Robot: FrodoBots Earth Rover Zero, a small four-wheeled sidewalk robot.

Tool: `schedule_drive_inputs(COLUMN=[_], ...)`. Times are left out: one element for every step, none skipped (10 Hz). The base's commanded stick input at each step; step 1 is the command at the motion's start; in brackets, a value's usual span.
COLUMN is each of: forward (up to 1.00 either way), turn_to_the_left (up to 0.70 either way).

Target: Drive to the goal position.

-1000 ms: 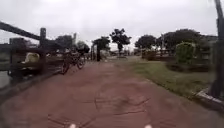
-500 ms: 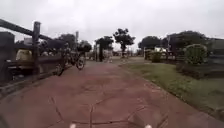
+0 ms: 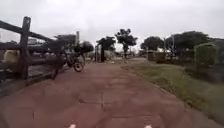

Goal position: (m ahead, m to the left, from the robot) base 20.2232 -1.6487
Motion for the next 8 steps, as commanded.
schedule_drive_inputs(forward=[1.00, 1.00, 1.00, 1.00, 1.00, 1.00, 1.00, 1.00], turn_to_the_left=[0.00, 0.00, 0.00, 0.00, 0.00, 0.00, 0.00, 0.00])
